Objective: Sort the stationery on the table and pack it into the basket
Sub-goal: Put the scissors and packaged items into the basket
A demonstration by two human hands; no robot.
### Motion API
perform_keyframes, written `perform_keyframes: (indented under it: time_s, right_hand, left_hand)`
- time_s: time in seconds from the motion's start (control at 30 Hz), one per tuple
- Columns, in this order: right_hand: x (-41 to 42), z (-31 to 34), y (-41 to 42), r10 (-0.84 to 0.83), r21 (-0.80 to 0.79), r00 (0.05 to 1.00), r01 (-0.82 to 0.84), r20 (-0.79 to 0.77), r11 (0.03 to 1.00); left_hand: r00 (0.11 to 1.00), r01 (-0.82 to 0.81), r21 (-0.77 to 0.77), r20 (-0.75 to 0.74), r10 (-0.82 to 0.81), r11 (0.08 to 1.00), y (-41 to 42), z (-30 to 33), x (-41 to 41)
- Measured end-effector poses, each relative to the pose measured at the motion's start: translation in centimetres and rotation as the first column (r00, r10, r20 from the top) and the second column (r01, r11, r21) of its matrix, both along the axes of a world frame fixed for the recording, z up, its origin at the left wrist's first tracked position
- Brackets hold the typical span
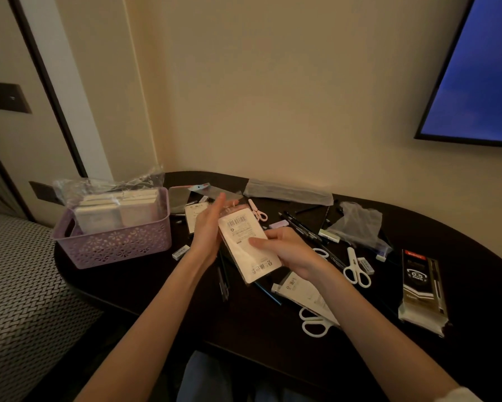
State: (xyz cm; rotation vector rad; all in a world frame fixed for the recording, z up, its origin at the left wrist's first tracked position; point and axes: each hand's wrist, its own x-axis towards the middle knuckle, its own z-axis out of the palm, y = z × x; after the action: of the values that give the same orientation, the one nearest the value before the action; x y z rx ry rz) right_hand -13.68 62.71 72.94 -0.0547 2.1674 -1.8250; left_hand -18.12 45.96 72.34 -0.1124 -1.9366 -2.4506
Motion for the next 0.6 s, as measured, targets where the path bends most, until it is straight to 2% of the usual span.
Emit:
perform_keyframes:
  time_s: [0.13,0.37,0.6]
  right_hand:
    - [-0.19,-0.04,0.39,-0.024,0.039,1.0,0.025,-0.01,0.999]
    - [-0.03,-0.42,0.46,-0.045,0.064,0.999,0.044,0.012,0.997]
    - [-0.12,-0.67,0.6,-0.076,0.042,0.997,0.076,0.019,0.996]
  left_hand:
    - [0.994,-0.071,-0.177,-0.096,0.054,0.982,-0.97,-0.39,-0.33]
    - [0.961,-0.18,-0.324,-0.261,0.095,0.929,-0.47,-0.03,0.21]
    - [0.887,-0.278,-0.489,-0.461,0.026,0.827,-0.15,-0.55,0.55]
